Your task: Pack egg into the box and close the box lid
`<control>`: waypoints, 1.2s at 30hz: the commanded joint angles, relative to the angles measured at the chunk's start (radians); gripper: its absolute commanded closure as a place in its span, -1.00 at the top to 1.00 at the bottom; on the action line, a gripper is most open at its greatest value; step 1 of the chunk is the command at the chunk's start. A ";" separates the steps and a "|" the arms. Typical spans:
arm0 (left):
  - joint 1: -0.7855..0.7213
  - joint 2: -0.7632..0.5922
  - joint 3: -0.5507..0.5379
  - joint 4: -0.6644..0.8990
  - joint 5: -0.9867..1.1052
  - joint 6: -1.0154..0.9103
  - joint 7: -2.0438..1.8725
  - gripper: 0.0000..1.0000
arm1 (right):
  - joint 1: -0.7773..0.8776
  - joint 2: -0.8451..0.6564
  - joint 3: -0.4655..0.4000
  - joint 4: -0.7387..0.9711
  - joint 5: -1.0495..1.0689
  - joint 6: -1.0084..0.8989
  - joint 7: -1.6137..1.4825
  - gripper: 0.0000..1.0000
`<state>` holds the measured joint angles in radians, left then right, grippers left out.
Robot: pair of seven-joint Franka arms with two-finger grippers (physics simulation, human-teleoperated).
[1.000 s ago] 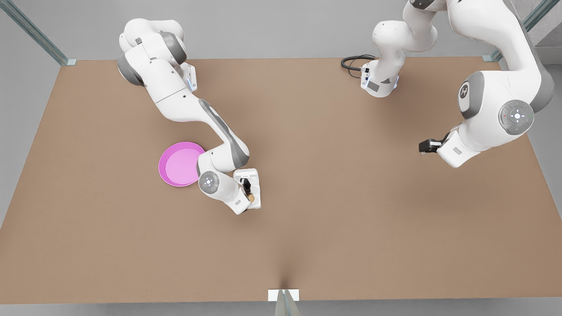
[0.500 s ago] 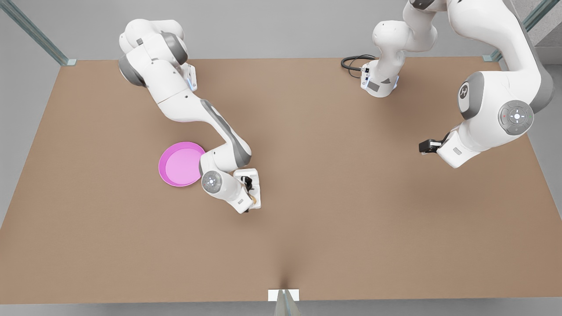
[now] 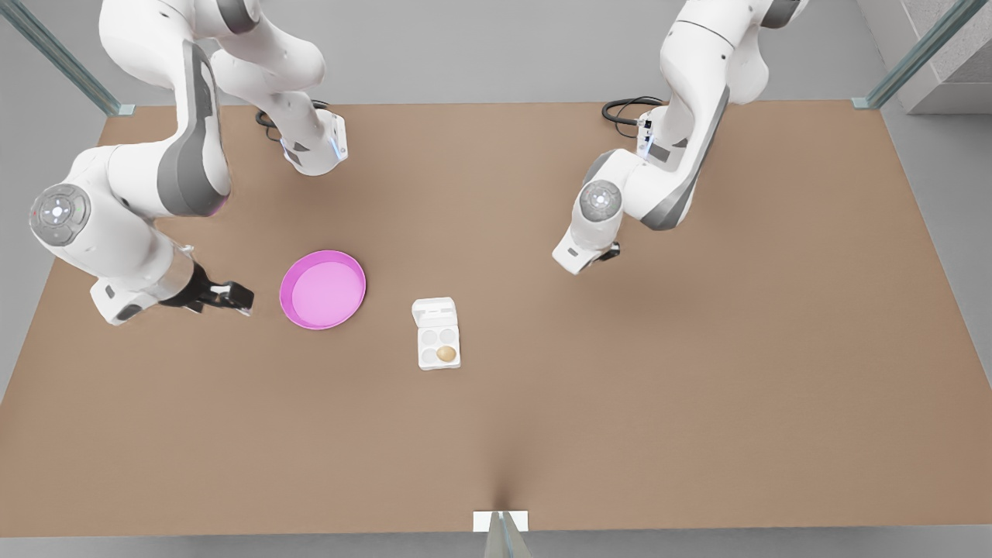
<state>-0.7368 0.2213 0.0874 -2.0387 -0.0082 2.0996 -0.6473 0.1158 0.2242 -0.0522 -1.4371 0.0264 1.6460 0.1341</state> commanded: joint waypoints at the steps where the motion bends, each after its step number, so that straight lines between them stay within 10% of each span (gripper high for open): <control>1: -0.003 0.007 0.000 0.000 -0.015 0.010 -0.011 -0.57 | 0.005 0.000 0.000 0.000 -0.013 -0.002 0.001 1.00; 8: -0.145 0.127 0.002 0.008 -0.030 0.177 -0.221 -0.57 | -0.008 0.021 -0.014 0.014 -0.010 0.005 -0.001 1.00; 20: -0.280 0.610 -0.008 0.764 -0.122 0.108 -0.528 -0.57 | -0.008 0.052 -0.024 0.029 -0.010 0.009 0.001 1.00; 36: -0.243 0.802 0.000 1.043 -0.085 0.077 -0.496 -0.57 | -0.007 0.060 -0.028 0.035 -0.005 0.012 0.002 1.00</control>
<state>-0.9759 1.0238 0.0871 -0.9849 -0.0980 2.1732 -1.1424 0.1090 0.2838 -0.0797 -1.4021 0.0229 1.6582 0.1365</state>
